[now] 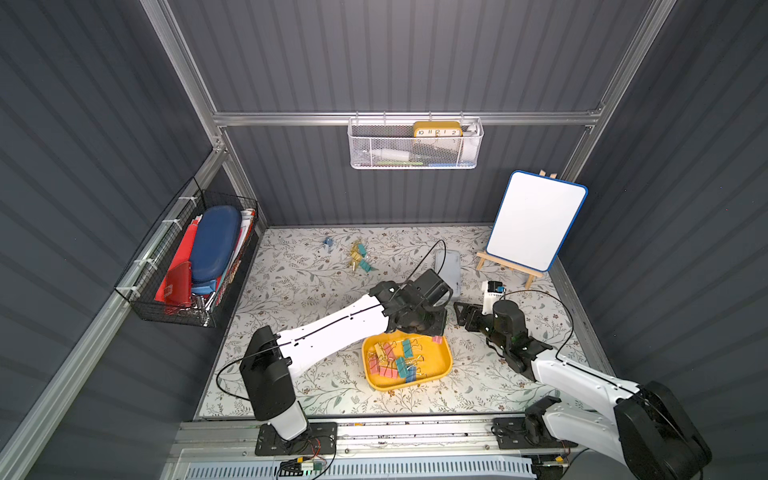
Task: Put the binder clips in the storage box
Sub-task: Place the binder clip in the storage box.
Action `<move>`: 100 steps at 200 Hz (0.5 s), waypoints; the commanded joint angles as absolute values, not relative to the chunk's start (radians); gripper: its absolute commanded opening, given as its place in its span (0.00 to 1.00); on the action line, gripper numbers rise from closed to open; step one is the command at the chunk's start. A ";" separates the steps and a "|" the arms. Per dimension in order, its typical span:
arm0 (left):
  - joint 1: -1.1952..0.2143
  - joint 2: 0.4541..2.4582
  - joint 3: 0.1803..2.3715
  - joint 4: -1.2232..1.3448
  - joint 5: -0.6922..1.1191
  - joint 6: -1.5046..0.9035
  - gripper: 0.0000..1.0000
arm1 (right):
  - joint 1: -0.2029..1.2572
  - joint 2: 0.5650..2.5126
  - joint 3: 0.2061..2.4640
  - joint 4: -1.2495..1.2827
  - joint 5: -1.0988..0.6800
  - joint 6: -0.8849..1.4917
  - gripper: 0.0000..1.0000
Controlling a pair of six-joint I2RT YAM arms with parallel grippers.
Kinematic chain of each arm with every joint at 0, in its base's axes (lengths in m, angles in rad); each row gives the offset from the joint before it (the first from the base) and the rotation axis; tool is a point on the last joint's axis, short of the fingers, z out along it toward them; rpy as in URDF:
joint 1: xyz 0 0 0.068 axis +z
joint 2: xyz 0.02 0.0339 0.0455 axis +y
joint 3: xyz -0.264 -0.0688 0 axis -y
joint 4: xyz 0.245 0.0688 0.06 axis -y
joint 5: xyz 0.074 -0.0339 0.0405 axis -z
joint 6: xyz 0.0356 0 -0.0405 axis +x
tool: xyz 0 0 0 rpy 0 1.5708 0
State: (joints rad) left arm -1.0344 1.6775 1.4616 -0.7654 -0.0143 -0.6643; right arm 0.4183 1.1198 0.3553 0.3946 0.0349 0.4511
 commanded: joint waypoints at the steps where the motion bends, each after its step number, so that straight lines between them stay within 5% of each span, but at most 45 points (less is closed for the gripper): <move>1: -1.032 1.644 1.383 -0.772 -0.056 -0.654 0.00 | 0.410 1.115 0.347 0.394 0.084 0.436 0.76; 100: -1.029 1.664 1.264 -0.905 -0.232 -0.761 0.00 | 0.405 1.170 0.357 0.423 0.038 0.454 0.75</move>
